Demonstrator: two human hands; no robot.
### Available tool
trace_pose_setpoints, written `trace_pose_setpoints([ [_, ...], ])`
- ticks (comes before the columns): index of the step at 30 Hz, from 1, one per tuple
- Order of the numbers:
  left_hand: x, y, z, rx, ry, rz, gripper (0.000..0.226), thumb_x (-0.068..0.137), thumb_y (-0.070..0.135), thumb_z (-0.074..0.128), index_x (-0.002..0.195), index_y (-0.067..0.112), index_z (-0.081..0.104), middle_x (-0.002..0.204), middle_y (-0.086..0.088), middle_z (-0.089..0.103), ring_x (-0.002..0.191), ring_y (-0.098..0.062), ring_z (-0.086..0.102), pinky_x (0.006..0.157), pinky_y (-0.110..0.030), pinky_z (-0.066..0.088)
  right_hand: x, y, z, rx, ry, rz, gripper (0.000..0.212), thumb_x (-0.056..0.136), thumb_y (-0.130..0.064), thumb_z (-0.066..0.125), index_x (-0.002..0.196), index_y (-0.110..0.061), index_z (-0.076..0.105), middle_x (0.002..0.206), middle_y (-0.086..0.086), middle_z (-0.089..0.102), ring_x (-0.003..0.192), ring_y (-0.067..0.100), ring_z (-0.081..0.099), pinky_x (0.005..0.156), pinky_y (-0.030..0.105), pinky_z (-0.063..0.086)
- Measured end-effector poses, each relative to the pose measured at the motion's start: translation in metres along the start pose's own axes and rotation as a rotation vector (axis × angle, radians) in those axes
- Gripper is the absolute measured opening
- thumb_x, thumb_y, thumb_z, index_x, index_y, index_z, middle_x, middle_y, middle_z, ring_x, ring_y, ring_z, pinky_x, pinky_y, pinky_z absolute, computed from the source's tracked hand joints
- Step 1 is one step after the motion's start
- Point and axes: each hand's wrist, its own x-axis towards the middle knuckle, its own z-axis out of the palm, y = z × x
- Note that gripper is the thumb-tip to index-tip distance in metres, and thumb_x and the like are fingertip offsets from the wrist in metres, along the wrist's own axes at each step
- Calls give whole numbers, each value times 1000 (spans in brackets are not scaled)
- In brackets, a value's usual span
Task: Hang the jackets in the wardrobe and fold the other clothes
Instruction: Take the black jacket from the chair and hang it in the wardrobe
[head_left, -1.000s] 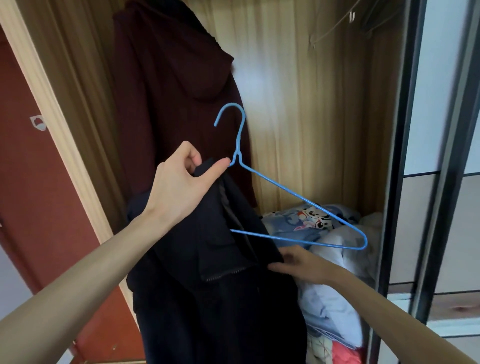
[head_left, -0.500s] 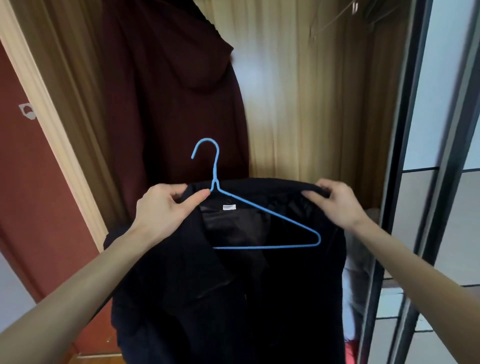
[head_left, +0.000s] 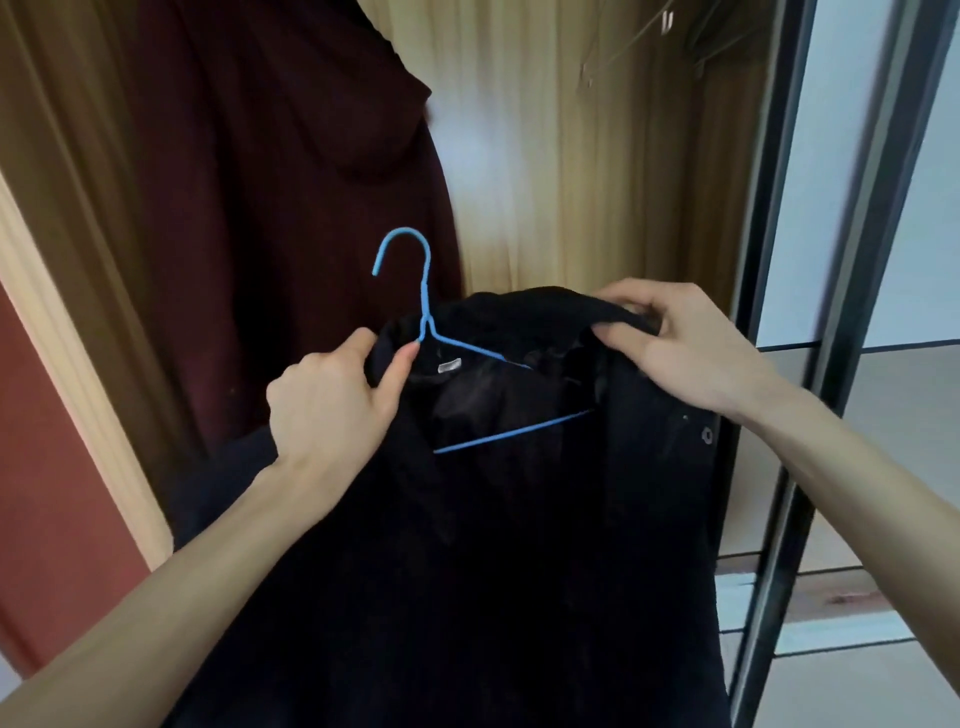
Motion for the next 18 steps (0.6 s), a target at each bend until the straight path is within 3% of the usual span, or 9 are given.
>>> trace_pose_setpoints([
  [3, 2, 14, 1, -117, -12, -63, 54, 97, 66, 55, 71, 20, 45, 42, 3, 42, 42, -28, 49, 53, -32, 36, -8, -6, 17, 29, -144, -52, 18, 101, -31, 68, 119, -32, 70, 86, -4, 72, 71, 14, 71, 68, 33, 55],
  [4, 2, 19, 0, -145, -7, -69, 55, 97, 67, 55, 70, 21, 43, 41, 3, 42, 41, -25, 47, 52, -32, 37, -11, -4, 23, 29, -194, -54, 28, 100, -38, 69, 126, -29, 67, 83, -2, 66, 65, 18, 69, 66, 37, 55],
  [6, 3, 24, -2, -181, 18, -71, 54, 96, 67, 56, 70, 23, 43, 41, 5, 41, 41, -23, 46, 51, -31, 36, -15, 5, 31, 115, -261, -45, 39, 100, -47, 65, 133, -28, 64, 82, -4, 61, 60, 17, 67, 64, 35, 57],
  [9, -1, 25, -7, -223, 49, -43, 51, 96, 66, 58, 72, 23, 46, 40, 5, 40, 41, -22, 48, 49, -32, 37, -17, 23, 34, -58, -109, -221, 23, 104, -50, 55, 103, -35, 71, 86, -12, 59, 74, 19, 61, 71, 39, 54],
  [12, -7, 32, -9, -229, 55, -5, 48, 94, 67, 59, 75, 23, 54, 42, 6, 43, 42, -23, 52, 48, -35, 46, -17, 43, 37, -195, -9, -264, 16, 102, -56, 53, 101, -40, 48, 98, -16, 54, 92, 15, 57, 73, 36, 51],
  [16, -7, 41, -11, -261, 41, 21, 48, 92, 68, 61, 74, 24, 55, 44, 8, 45, 43, -17, 53, 48, -32, 44, -24, 61, 57, -242, -118, -275, 39, 104, -70, 33, 87, -35, 37, 68, -6, 51, 64, 16, 55, 57, 35, 43],
  [18, -5, 39, -10, -267, 5, 55, 48, 92, 70, 59, 74, 26, 51, 45, 8, 44, 43, -13, 52, 48, -29, 41, -28, 64, 62, -197, -49, -295, 42, 103, -69, 42, 81, -33, 37, 58, -3, 46, 52, 19, 51, 50, 33, 39],
])
